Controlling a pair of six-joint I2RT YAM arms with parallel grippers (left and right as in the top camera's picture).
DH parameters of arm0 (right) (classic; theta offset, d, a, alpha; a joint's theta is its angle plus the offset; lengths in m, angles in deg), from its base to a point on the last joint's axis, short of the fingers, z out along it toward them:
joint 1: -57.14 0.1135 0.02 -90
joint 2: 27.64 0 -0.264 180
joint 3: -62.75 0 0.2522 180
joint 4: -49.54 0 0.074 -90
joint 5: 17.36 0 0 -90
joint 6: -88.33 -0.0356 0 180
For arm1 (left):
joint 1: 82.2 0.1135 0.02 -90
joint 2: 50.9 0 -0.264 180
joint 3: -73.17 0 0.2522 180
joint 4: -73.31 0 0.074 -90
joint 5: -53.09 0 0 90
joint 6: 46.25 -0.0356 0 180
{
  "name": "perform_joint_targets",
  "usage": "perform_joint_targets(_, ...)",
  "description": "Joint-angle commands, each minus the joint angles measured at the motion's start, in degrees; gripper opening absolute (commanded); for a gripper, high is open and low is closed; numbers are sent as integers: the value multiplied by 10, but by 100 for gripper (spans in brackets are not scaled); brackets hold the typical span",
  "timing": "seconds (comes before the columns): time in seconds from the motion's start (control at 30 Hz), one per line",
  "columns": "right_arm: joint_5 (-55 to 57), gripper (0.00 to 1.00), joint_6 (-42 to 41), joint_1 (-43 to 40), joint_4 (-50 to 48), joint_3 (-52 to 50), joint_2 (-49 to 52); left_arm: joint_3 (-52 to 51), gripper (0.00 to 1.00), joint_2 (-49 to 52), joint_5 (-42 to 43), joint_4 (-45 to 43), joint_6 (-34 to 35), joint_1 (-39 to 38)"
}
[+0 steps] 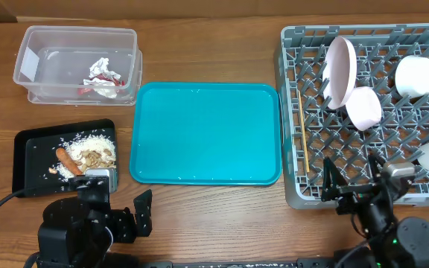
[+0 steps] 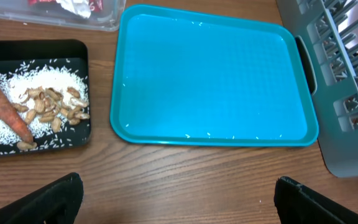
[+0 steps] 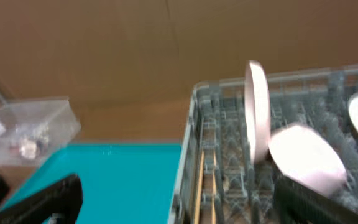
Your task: Sort waste into correct bins and load items into the dishwasher
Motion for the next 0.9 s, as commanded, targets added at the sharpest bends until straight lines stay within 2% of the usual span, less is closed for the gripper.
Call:
perform_joint_targets(0.0, -4, 100, 4, -2, -64, -71, -49, -3, 100, -3, -4, -2, 4, -3)
perform_joint_targets(0.17, -4, 100, 7, -2, -169, -158, -84, -3, 100, -3, -4, -2, 4, -3)
perform_joint_targets(0.3, -12, 100, 56, -2, -258, -219, -84, -3, 100, -3, -4, -1, 4, -3)
perform_joint_targets(0.33, -26, 100, 91, -2, -278, -238, -84, -3, 100, -3, -4, -2, 4, -3)
perform_joint_targets(0.53, -36, 100, 102, -2, -284, -294, -84, -3, 100, -3, -4, -2, 4, -3)
perform_joint_targets(0.87, -33, 100, 102, -3, -287, -294, -84, -3, 100, -3, -4, -1, 4, -3)
